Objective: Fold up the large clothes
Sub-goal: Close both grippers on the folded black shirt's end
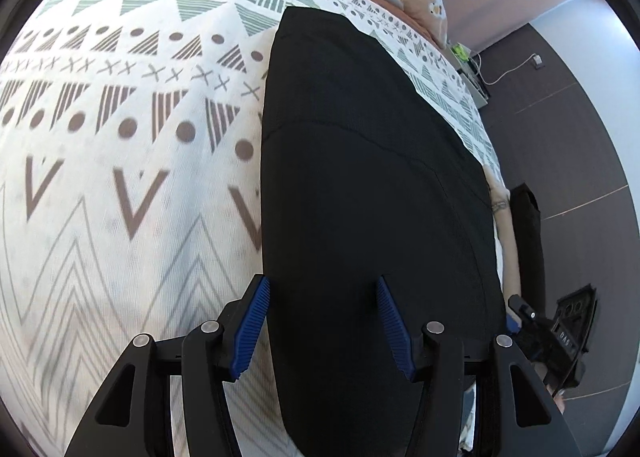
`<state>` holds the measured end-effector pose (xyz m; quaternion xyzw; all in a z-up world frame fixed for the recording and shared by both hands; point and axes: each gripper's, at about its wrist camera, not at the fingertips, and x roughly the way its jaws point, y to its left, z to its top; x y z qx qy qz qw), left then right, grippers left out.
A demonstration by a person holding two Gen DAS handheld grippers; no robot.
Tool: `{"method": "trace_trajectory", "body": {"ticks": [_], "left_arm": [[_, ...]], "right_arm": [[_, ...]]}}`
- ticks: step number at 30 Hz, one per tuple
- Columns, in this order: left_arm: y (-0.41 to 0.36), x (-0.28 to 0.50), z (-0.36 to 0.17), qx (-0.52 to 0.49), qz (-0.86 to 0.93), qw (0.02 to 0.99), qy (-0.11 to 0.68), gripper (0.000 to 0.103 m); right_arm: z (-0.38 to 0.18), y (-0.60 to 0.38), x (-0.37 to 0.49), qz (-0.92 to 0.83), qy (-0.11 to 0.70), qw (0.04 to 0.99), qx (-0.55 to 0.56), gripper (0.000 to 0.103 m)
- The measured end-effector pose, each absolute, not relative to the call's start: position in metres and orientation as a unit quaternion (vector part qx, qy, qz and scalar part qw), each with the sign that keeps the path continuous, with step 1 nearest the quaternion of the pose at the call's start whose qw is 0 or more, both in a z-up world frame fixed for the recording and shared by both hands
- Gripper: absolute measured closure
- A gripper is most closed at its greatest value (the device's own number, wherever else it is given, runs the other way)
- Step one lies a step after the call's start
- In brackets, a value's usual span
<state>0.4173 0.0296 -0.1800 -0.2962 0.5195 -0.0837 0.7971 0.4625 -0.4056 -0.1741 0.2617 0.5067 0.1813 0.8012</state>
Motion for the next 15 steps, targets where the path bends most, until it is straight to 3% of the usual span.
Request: {"method": "trace_trajectory", "body": {"ticks": [4,7,15], "left_arm": [[0.036,0.434,-0.183,-0.297,-0.080,0.796,0.521,0.047],[0.040,0.446,-0.184,-0.294,-0.077,0.800,0.518,0.047],[0.044,0.478,-0.189,-0.282,-0.065,0.806,0.517,0.047]], "right_arm": [[-0.178,-0.394,0.496,0.215,0.529,0.785,0.240,0.039],[-0.185,-0.384,0.520,0.240,0.545,0.770,0.231,0.028],[-0.215,-0.370,0.569,0.287,0.566,0.723,0.273,0.028]]}}
